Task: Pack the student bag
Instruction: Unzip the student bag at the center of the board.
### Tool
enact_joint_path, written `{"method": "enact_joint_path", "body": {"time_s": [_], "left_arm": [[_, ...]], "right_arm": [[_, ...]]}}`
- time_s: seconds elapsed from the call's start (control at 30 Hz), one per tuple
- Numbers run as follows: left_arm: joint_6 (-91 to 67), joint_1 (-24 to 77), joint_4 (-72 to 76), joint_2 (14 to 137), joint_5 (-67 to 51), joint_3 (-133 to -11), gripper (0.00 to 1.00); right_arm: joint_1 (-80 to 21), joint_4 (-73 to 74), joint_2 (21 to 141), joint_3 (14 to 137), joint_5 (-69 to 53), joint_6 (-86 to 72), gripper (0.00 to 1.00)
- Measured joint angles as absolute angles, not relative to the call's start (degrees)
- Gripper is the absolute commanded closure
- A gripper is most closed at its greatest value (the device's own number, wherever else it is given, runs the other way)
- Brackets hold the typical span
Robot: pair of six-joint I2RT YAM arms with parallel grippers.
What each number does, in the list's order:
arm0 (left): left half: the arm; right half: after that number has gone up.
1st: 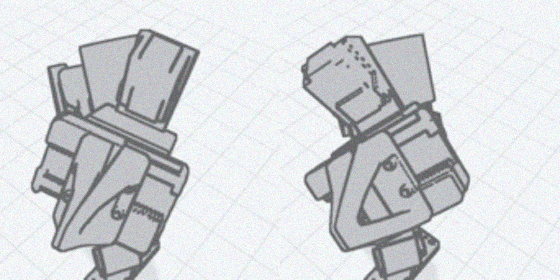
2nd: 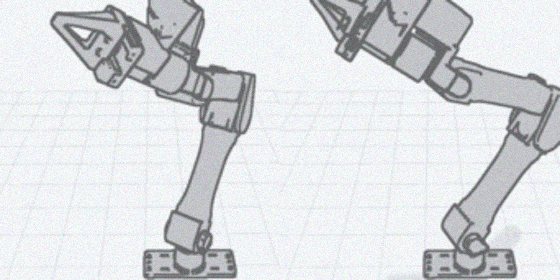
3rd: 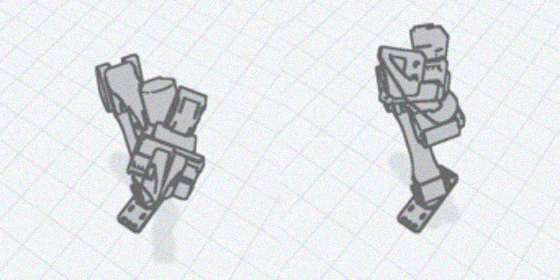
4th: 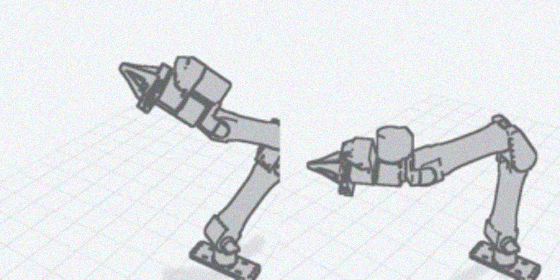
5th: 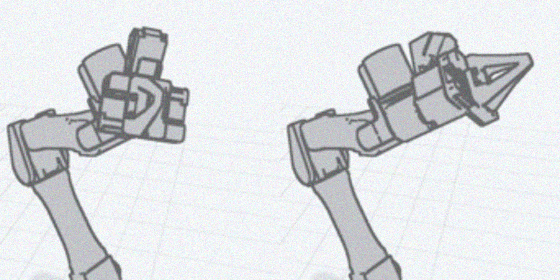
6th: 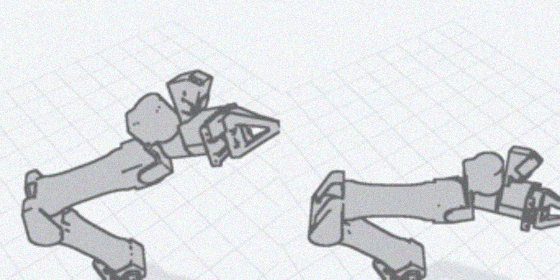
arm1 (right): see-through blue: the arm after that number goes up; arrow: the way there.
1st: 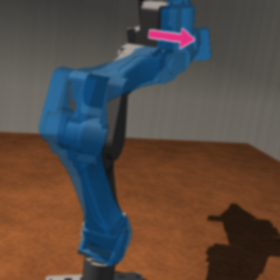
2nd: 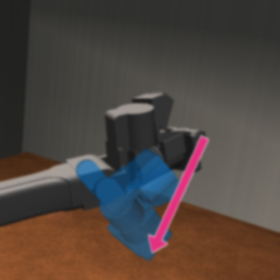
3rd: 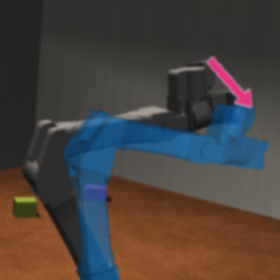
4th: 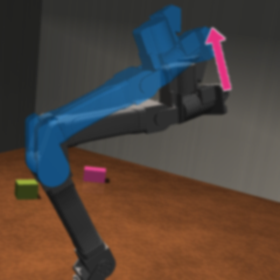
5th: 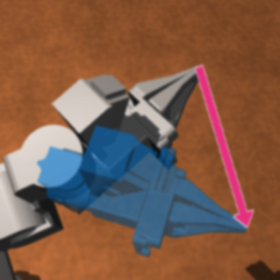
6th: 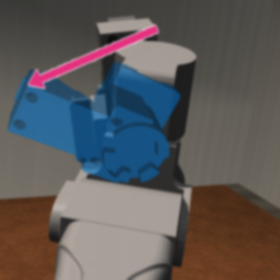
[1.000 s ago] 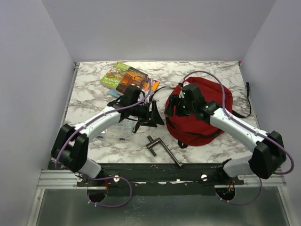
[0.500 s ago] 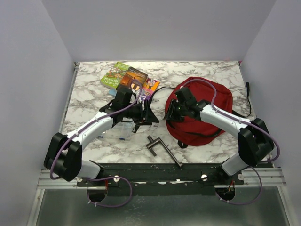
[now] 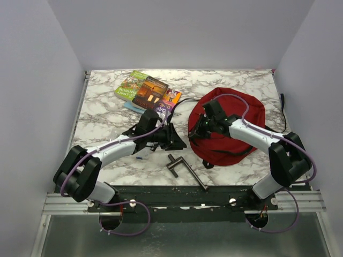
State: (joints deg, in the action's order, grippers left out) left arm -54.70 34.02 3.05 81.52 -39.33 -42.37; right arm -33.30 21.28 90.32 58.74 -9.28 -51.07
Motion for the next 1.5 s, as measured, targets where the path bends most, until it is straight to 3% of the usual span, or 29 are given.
{"method": "enact_joint_path", "body": {"time_s": [0.1, 0.33, 0.57, 0.77, 0.93, 1.17, 1.5], "left_arm": [[-57.41, 35.42, 6.94, 81.52, -36.93, -40.8, 0.65], [-65.34, 36.64, 18.37, 84.23, -33.56, -36.23, 0.45], [-72.77, 37.74, 28.36, 92.4, -32.62, -35.2, 0.55], [-76.51, 39.92, 32.56, 95.15, -32.29, -35.29, 0.51], [-78.87, 40.36, 34.5, 98.41, -31.86, -37.74, 0.62], [-82.13, 40.25, 35.07, 105.93, -31.81, -41.36, 0.98], [-82.28, 40.16, 35.64, 107.07, -31.73, -40.95, 1.0]], "right_arm": [[-31.59, 19.05, 90.35, 56.29, -12.16, -53.67, 0.99], [-28.73, 15.4, 91.83, 54.33, -19.88, -61.41, 0.99], [-26.61, 15.62, 91.94, 54.43, -23.7, -69.82, 0.99], [-24.51, 15.66, 91.94, 54.43, -26.46, -76.16, 0.99], [-23.97, 14.2, 92.01, 54.39, -29.12, -80.31, 0.99], [-23.9, 11.31, 92.2, 53.39, -30.44, -84.51, 0.99], [-17.61, -2.63, 92.79, 47.57, -29.36, -90.65, 0.99]]}}
